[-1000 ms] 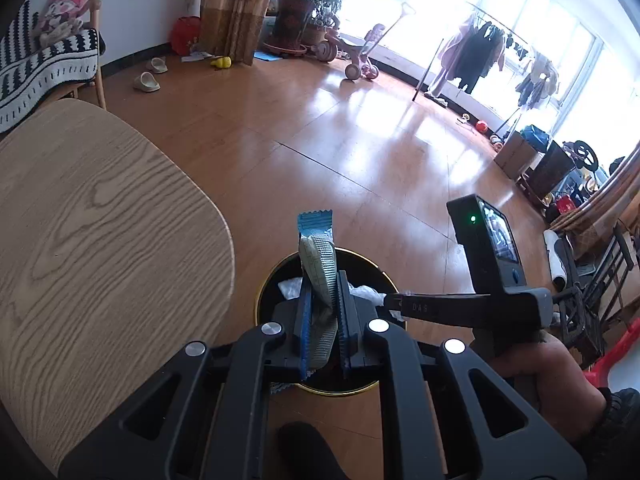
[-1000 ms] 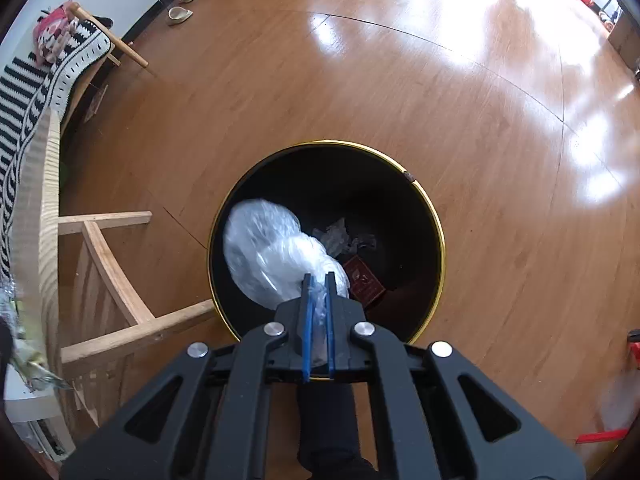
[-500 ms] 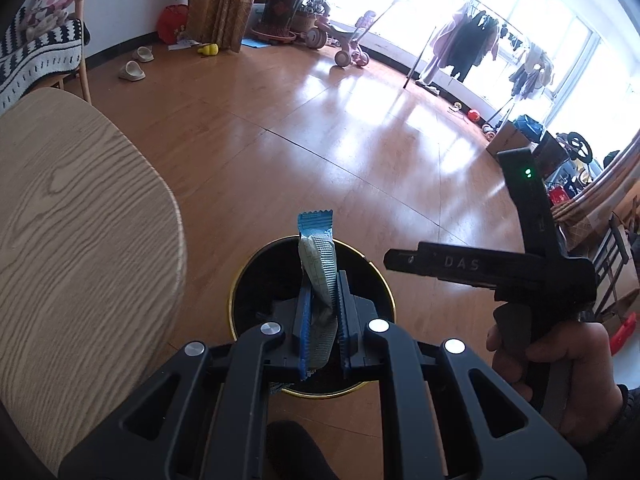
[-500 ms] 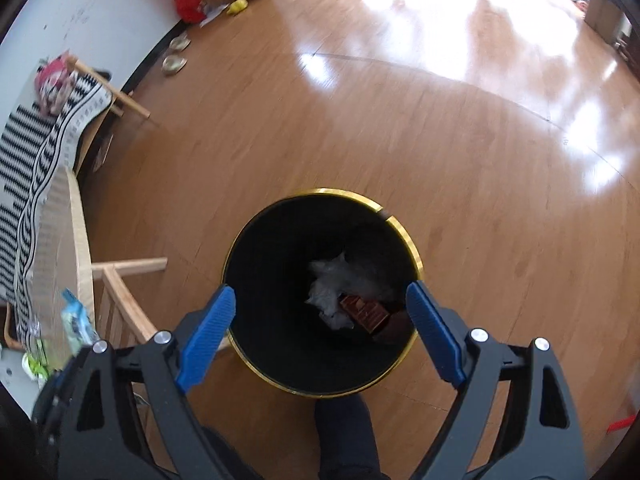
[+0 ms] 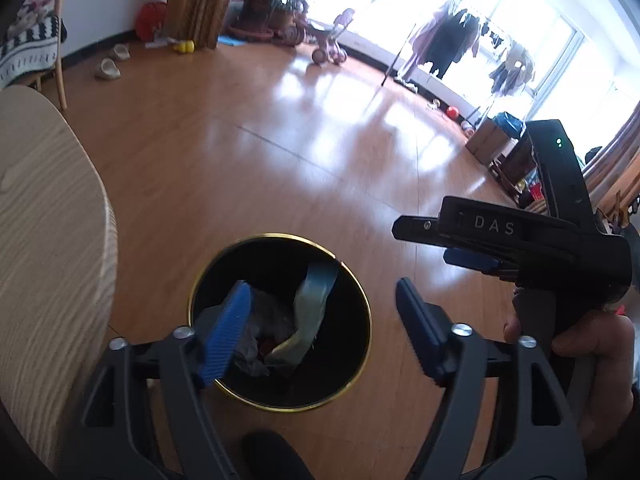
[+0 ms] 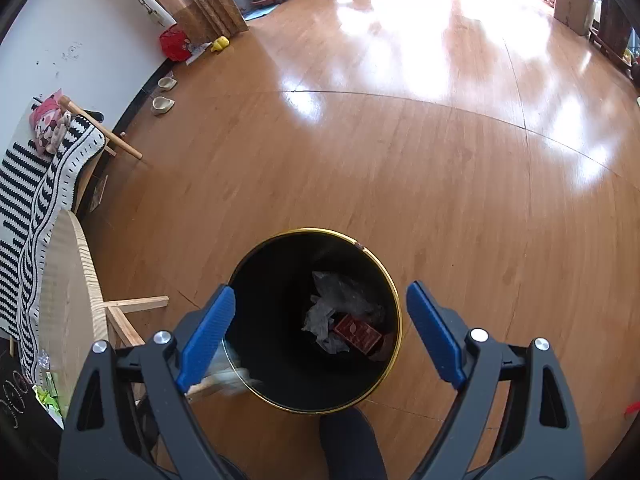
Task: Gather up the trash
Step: 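Carry both items to the black bin and open both tools to drop them, then move both tools back over the remaining trash on the table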
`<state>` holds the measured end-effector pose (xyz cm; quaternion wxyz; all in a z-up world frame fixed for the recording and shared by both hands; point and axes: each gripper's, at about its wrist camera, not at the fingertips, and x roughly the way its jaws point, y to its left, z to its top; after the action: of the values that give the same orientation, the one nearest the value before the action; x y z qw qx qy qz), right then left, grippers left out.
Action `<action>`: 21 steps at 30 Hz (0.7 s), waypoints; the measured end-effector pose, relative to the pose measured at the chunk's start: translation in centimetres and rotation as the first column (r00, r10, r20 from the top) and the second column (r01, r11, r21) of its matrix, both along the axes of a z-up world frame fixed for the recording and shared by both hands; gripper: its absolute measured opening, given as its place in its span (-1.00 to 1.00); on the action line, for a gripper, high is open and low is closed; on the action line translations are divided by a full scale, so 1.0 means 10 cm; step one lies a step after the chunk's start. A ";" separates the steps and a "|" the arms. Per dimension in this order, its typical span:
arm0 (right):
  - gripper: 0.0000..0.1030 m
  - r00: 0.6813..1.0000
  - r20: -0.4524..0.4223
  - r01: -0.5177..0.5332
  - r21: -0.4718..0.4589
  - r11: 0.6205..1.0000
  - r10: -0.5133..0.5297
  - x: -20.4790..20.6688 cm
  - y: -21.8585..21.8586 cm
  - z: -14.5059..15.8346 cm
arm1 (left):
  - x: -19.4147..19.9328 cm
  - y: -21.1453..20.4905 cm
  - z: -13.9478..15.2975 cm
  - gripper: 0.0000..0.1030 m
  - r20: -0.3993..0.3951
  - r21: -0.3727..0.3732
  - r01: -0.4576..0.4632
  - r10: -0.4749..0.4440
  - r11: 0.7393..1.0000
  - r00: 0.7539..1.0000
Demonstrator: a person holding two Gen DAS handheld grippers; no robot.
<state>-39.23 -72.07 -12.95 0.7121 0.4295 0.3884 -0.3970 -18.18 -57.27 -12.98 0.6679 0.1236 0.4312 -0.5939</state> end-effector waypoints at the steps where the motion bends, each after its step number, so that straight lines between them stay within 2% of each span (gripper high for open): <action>1: 0.65 1.000 0.005 0.004 -0.006 1.000 -0.004 0.00 0.01 0.02 | -0.01 0.01 0.01 0.42 0.005 -0.002 0.004 -0.004 1.000 1.000; 6: 0.65 1.000 0.019 0.005 -0.042 0.999 -0.004 0.04 0.04 0.14 | 0.04 0.08 0.10 0.45 0.005 -0.005 -0.015 0.015 1.000 1.000; 8: 0.65 1.000 0.028 -0.006 -0.056 0.998 0.008 0.11 0.08 0.19 | 0.09 0.17 0.17 0.54 0.012 -0.003 -0.038 0.038 0.999 0.999; 10: 0.65 0.998 0.044 -0.031 -0.060 0.998 0.033 0.25 0.16 0.26 | 0.16 0.32 0.27 0.71 0.035 -0.001 -0.073 0.073 0.997 0.997; 13: 0.65 0.994 0.064 -0.085 -0.101 0.991 0.092 0.54 0.34 0.42 | 0.32 0.57 0.43 0.79 0.070 0.000 -0.118 0.117 0.993 0.991; 17: 0.65 0.973 0.057 -0.208 -0.176 0.962 0.221 1.06 0.74 0.66 | 0.66 1.06 0.72 0.82 0.095 -0.010 -0.233 0.233 0.972 0.968; 19: 0.65 0.954 0.074 -0.271 -0.189 0.944 0.289 1.36 1.01 0.78 | 0.85 1.32 0.83 0.82 0.095 -0.022 -0.293 0.293 0.956 0.951; 21: 0.65 0.927 0.091 -0.340 -0.201 0.919 0.363 1.67 1.31 0.89 | 1.08 1.67 0.95 0.82 0.111 -0.032 -0.364 0.365 0.931 0.924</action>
<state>-22.53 -58.93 -4.06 0.8311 0.3104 0.3757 -0.2680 -7.37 -40.54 -3.43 0.7910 0.0714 0.4043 -0.4537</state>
